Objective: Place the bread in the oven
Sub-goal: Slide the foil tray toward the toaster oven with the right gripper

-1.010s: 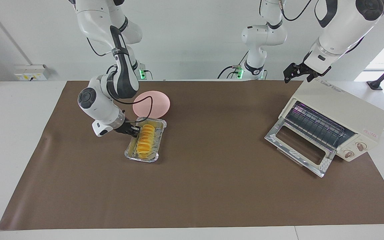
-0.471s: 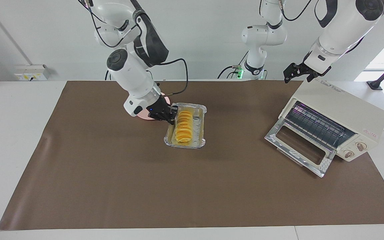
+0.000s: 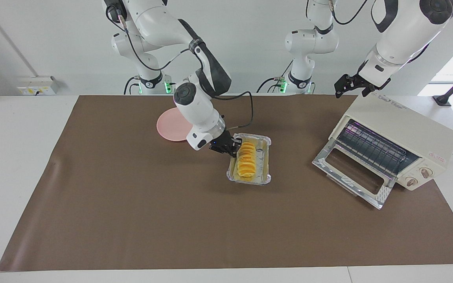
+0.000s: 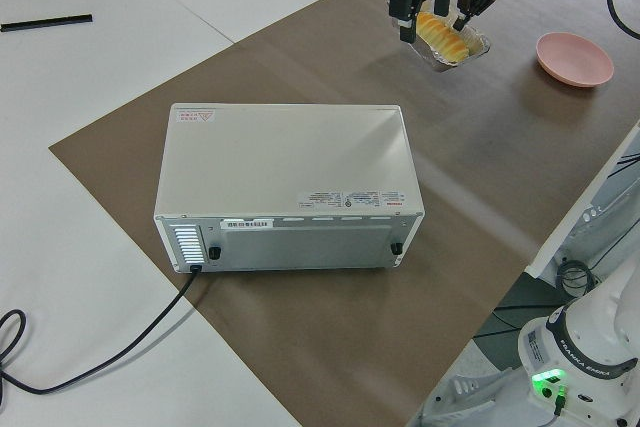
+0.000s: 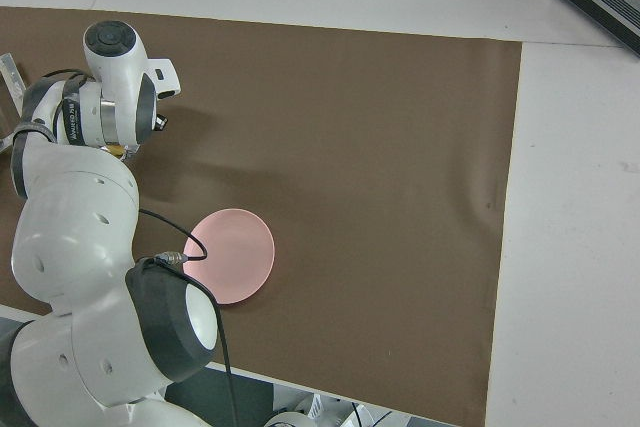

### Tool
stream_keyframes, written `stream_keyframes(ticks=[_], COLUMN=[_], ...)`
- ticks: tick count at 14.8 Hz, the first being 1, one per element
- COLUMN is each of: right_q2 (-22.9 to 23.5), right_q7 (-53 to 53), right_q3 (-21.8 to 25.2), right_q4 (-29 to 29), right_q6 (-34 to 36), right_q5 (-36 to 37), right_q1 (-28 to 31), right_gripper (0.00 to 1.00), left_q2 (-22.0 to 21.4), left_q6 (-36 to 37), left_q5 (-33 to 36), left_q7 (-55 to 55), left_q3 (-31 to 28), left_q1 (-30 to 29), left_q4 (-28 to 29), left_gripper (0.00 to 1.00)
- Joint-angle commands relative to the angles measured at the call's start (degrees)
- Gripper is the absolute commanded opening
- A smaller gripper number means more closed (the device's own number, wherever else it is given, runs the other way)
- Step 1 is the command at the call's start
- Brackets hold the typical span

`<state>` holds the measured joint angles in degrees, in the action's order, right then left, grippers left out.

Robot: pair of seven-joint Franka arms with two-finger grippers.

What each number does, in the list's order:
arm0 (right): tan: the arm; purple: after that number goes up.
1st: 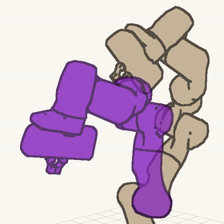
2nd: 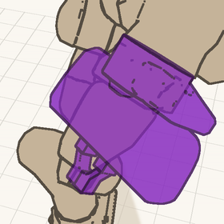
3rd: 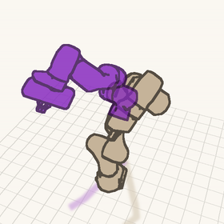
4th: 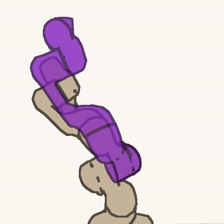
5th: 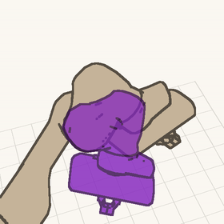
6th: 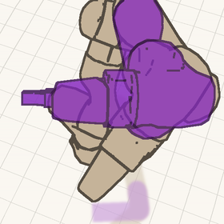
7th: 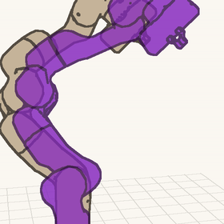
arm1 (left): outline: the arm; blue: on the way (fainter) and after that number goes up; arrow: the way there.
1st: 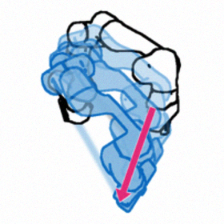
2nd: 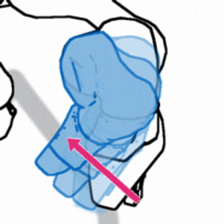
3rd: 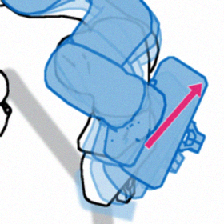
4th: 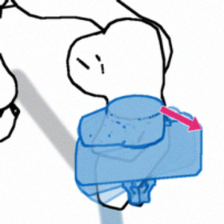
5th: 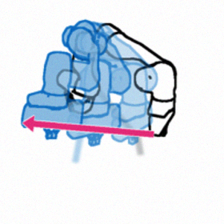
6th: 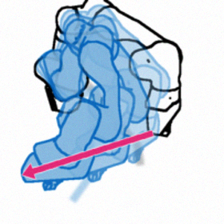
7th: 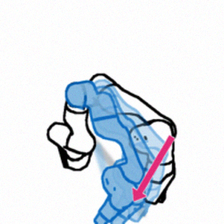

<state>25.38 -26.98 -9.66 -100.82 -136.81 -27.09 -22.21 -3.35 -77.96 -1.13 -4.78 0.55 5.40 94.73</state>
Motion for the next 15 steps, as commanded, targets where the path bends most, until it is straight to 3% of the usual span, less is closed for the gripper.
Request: stream_keyframes(ticks=[1,11,13,15], right_q2=[2.57,3.19,3.1,2.93], right_q7=[-0.18,7.64,7.55,7.38], right_q3=[-0.18,-0.09,-0.09,-0.09], right_q4=[1.5,1.06,1.15,3.33], right_q6=[-2.92,0.41,0.85,4.51], right_q5=[-1.83,8.37,8.37,8.28], right_q1=[-1.69,-2.31,-2.31,-2.23], right_gripper=[0.0,0.0,0.99,1.0], left_q2=[-1.22,-1.22,-1.22,-1.22], left_q6=[-0.96,-0.96,-0.96,-0.96], left_q5=[0.96,0.96,0.96,0.96], left_q7=[0.3,0.3,0.3,0.3], left_q3=[0.33,0.33,0.33,0.33], left_q1=[-0.56,-0.56,-0.56,-0.56], left_q4=[1.07,1.07,1.07,1.07], left_gripper=[1.0,1.0,1.0,1.0])
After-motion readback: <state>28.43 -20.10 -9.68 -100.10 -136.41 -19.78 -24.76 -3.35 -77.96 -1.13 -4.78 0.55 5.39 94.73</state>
